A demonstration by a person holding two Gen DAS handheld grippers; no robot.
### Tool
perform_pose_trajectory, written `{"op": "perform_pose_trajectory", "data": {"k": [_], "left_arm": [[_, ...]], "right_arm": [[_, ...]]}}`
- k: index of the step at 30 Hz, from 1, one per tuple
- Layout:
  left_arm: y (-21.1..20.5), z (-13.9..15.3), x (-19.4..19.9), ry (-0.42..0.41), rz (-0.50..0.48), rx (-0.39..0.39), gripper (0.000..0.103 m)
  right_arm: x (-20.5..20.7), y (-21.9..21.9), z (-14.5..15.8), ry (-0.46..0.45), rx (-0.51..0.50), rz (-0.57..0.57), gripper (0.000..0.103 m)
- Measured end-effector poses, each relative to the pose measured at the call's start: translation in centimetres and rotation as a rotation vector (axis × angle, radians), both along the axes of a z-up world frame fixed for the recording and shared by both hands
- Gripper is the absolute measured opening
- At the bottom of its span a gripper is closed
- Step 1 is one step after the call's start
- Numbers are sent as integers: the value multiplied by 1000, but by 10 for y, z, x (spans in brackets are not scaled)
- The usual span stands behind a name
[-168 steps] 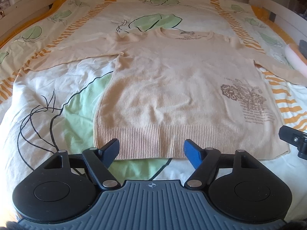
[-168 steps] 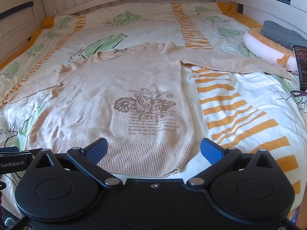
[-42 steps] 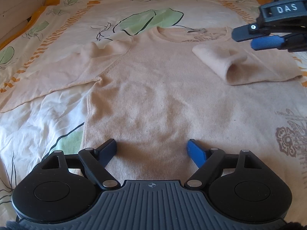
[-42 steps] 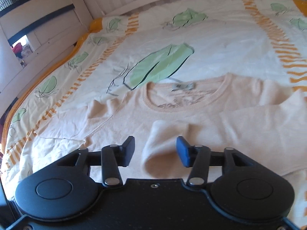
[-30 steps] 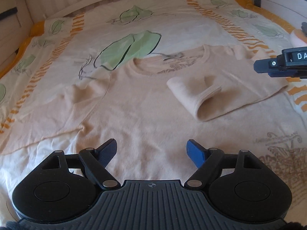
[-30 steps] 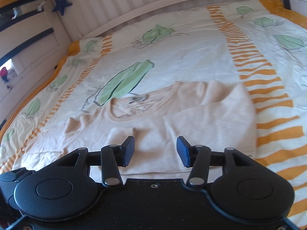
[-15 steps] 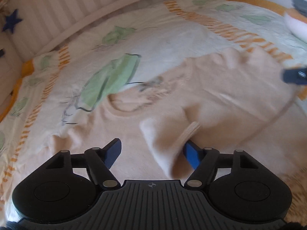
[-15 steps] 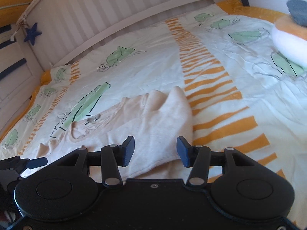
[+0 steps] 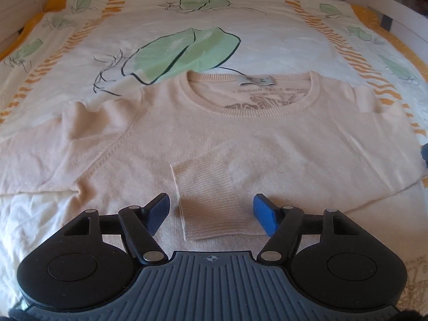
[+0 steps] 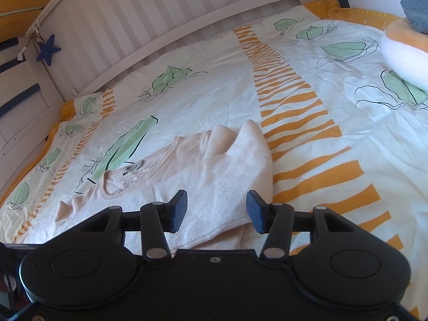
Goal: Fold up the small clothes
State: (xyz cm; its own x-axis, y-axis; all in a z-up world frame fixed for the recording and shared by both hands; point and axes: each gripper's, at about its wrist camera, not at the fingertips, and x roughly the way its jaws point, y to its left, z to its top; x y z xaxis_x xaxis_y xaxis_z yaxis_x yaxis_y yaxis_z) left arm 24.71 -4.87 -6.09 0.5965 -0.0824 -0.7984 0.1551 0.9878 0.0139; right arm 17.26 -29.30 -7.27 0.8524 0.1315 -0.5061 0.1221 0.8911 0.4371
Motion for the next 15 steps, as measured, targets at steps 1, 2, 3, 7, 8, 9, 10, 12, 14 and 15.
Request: {"op": "perform_pose_trajectory", "data": {"k": [1, 2, 3, 7, 8, 9, 10, 12, 14, 15], "left_arm": [[2, -2, 1, 12, 8, -26, 68], [6, -4, 3, 24, 16, -51, 68], [9, -5, 5, 35, 24, -73, 68], [18, -7, 12, 47, 26, -133, 68], [19, -7, 14, 45, 21, -143, 59], [19, -6, 16, 37, 18, -148, 53], [19, -6, 17, 25, 20, -143, 37], [16, -3, 18, 4, 4, -135, 17], [11, 2, 16, -22, -23, -125, 10], [8, 6, 13, -42, -27, -106, 10]], "right_arm": [[0, -1, 0, -1, 5, -3, 58], [0, -2, 0, -2, 10, -6, 58], [-1, -3, 0, -2, 14, -8, 58], [-1, -3, -1, -4, 15, -5, 58], [-1, -2, -1, -4, 13, -4, 58], [-1, -2, -1, -4, 10, -3, 58], [-1, -1, -1, -5, 8, -2, 58], [-1, -1, 0, -5, 6, -1, 58], [-1, -1, 0, -5, 5, -2, 58], [-1, -1, 0, -5, 4, -4, 58]]}}
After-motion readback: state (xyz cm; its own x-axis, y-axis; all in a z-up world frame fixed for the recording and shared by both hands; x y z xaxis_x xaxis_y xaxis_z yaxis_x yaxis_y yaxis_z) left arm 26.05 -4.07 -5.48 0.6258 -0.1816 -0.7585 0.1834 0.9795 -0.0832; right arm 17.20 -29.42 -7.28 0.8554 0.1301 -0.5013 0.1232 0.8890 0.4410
